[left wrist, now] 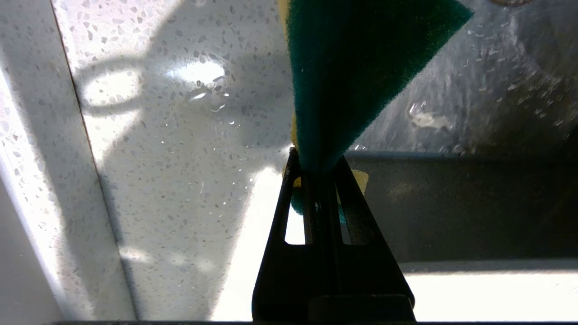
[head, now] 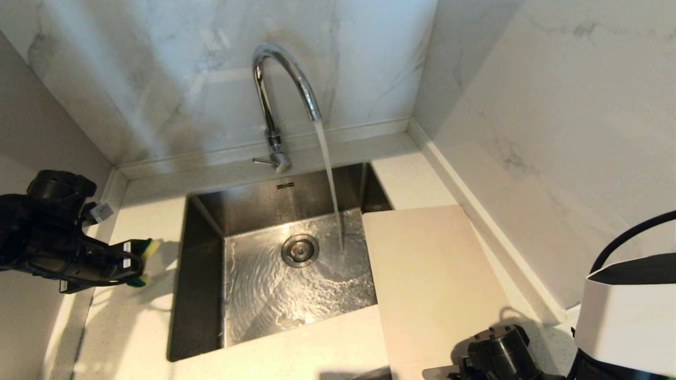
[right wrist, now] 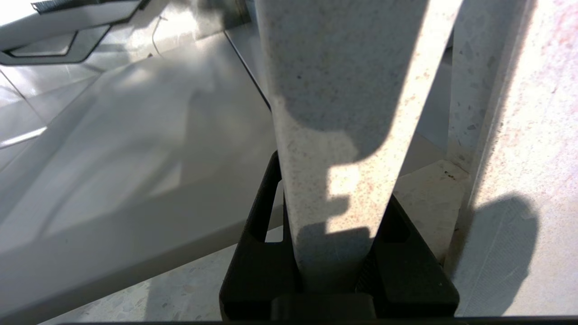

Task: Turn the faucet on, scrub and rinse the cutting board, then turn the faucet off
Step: Put down the cutting board

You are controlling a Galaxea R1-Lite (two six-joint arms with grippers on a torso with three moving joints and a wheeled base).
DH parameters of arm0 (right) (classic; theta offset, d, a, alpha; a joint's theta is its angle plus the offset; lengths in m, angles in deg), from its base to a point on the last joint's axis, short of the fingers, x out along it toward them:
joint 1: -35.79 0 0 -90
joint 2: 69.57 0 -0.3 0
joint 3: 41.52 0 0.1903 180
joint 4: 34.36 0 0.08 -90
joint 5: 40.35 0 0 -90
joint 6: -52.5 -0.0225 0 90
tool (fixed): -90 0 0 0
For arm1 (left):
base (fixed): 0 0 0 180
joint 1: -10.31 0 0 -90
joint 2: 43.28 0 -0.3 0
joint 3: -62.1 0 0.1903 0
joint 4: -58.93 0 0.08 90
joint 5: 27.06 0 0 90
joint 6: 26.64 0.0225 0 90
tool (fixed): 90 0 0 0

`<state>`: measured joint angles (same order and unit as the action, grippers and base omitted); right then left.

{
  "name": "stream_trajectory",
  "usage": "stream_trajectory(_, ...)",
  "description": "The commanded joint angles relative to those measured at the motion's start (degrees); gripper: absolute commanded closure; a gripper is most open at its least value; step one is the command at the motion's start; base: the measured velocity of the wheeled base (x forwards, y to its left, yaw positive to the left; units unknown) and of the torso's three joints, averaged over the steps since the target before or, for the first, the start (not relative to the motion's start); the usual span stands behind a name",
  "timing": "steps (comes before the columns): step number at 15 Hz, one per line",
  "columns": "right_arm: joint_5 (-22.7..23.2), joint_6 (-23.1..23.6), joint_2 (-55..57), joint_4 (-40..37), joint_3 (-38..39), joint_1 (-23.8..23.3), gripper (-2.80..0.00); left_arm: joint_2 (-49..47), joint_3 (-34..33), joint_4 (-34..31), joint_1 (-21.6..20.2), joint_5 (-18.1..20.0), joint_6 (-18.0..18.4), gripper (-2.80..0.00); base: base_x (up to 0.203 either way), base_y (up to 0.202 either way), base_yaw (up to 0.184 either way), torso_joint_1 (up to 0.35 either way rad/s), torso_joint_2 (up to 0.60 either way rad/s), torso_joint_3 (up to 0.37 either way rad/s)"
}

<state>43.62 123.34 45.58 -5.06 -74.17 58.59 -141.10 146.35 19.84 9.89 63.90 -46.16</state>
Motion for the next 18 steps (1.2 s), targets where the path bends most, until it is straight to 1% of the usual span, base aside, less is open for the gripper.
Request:
stream_trajectory(1, -0.47, 0.35, 0.41, 0.33, -0.39, 0.58, 0.0, 0.0, 0.02, 0.17, 0.51, 0.03, -1.1, 0.0, 0.0, 0.0, 0.0, 0.0, 0.0, 0.0)
stream_trajectory(8, -3.91, 0.18, 0.69, 0.33, -1.62, 1.1, 0.0, -0.09, 1.43, 0.17, 0.77, 0.43, -1.92, 0.0, 0.0, 0.0, 0.0, 0.0, 0.0, 0.0)
stream_trajectory(9, -3.9, 0.17, 0.78, 0.76, -1.96, 1.1, -2.8, 0.0, 1.52, 0.17, 0.68, 0.8, -1.92, 0.0, 0.0, 0.0, 0.0, 0.0, 0.0, 0.0)
stream_trajectory(14, -3.67, -0.08, 0.32, 1.18, -1.73, 1.28, -2.8, -0.09, 1.41, 0.17, 0.68, 0.88, -1.92, 0.0, 0.0, 0.0, 0.0, 0.0, 0.0, 0.0)
stream_trajectory(18, -3.56, -0.32, -5.26, 1.13, -0.6, 1.75, -2.8, 0.1, 1.42, 0.17, 0.68, 0.88, -1.92, 0.0, 0.0, 0.0, 0.0, 0.0, 0.0, 0.0)
